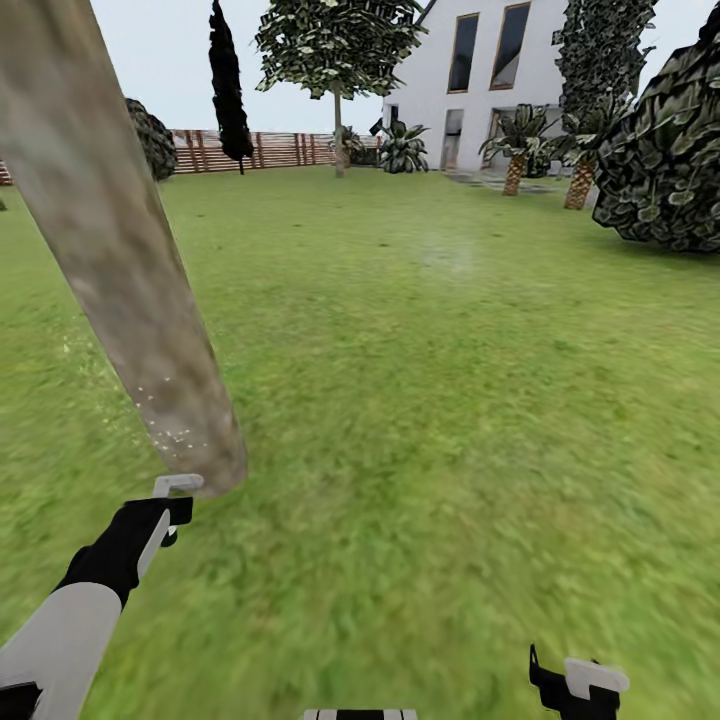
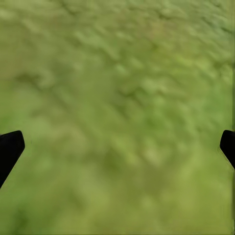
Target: In the garden, pick up the pesticide atomizer on the floor and spray pesticide onto both trees until each tree trunk is fully covered.
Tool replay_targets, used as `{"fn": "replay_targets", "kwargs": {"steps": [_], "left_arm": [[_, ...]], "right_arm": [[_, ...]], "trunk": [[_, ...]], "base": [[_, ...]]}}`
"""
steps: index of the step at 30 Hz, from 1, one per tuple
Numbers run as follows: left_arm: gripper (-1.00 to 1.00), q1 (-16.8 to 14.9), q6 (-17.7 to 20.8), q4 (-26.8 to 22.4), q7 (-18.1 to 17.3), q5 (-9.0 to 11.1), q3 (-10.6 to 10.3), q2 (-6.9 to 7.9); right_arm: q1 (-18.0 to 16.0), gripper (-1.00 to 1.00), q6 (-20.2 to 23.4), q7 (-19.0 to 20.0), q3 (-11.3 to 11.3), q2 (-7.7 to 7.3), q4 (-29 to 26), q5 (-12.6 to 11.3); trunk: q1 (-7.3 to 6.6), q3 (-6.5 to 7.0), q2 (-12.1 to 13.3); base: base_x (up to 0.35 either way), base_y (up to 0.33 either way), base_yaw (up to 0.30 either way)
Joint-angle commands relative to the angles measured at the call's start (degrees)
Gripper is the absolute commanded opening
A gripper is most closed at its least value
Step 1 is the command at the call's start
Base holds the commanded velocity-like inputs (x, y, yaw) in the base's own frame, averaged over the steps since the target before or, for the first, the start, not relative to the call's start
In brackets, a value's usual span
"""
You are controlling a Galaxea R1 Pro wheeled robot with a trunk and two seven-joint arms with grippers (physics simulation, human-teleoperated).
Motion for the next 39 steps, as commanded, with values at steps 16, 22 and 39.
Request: {"fn": "replay_targets", "kwargs": {"steps": [16, 22, 39], "left_arm": [[-1.00, 0.00, 0.00, 0.00, 0.02, -0.03, 0.00, -0.09], [-1.00, 0.00, -0.08, 0.00, 0.02, -0.03, 0.00, -0.09], [-1.00, 0.00, -0.16, 0.83, 0.05, -0.03, 0.00, -0.11]], "right_arm": [[0.00, 1.00, 0.01, 0.00, 0.00, 0.00, 0.00, 0.00], [0.00, 1.00, 0.03, 0.00, 0.00, 0.00, 0.00, 0.00], [0.00, 1.00, 0.02, 0.00, 0.00, 0.00, 0.00, 0.00]], "trunk": [[0.00, 0.00, 0.00], [0.00, 0.00, 0.00], [0.00, 0.00, 0.00]], "base": [[0.149, -0.250, 0.163], [0.131, -0.250, 0.277], [0.134, -0.250, 0.277]]}}
